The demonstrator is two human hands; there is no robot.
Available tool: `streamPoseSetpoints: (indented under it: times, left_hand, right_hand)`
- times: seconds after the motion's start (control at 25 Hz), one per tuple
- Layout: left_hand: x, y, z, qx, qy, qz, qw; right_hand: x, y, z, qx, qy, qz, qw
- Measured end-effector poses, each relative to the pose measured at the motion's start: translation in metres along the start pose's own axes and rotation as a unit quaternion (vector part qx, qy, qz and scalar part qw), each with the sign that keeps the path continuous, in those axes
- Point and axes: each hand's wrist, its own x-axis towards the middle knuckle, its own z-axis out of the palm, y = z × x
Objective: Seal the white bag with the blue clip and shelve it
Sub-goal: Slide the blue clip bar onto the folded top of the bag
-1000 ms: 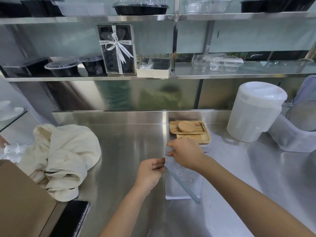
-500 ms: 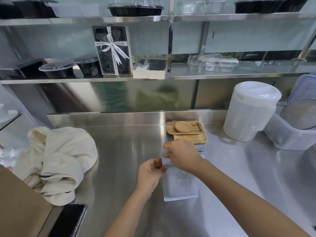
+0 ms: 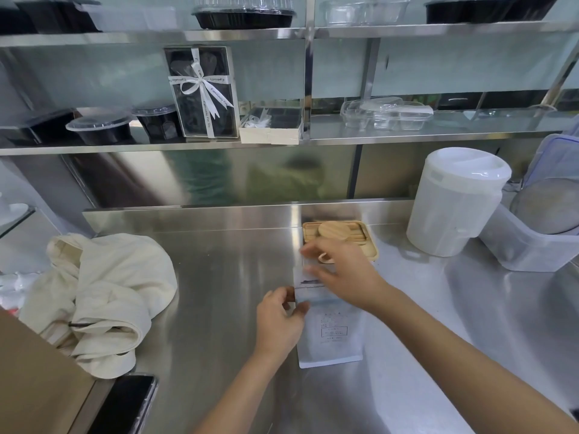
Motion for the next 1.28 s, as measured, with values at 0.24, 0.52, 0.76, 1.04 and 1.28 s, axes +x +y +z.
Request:
streamPoseSetpoints:
  times: [0.24, 0.52, 0.76, 1.04, 1.28]
  left_hand:
    - [0.002, -0.003, 0.001, 0.005, -0.005, -0.001, 1.0]
    - [0.003, -0.004, 0.001, 0.0, -0.006, 0.004, 1.0]
    - [0.005, -0.002, -0.006, -0.021, -0.056, 0.016, 0.998]
    - [0.041, 0.037, -0.038, 0.105, -0.246, 0.089, 0.96]
    - [0.064, 0.09, 0.005, 0.29, -0.343, 0.18, 0.875]
  right_hand:
    - [-0.018, 0.061, -0.053, 0.03, 0.152, 0.168, 0.973]
    - [-0.056, 0.089, -0.036, 0.116, -0.173, 0.221, 0.953]
    - [-0.058, 0.089, -0.025, 0.101, -0.053, 0.226, 0.967]
    - [-0.059, 0.089, -0.022, 0.088, -0.025, 0.221, 0.971]
    - [-0.056, 0.086, -0.021, 0.065, -0.028, 0.201, 0.977]
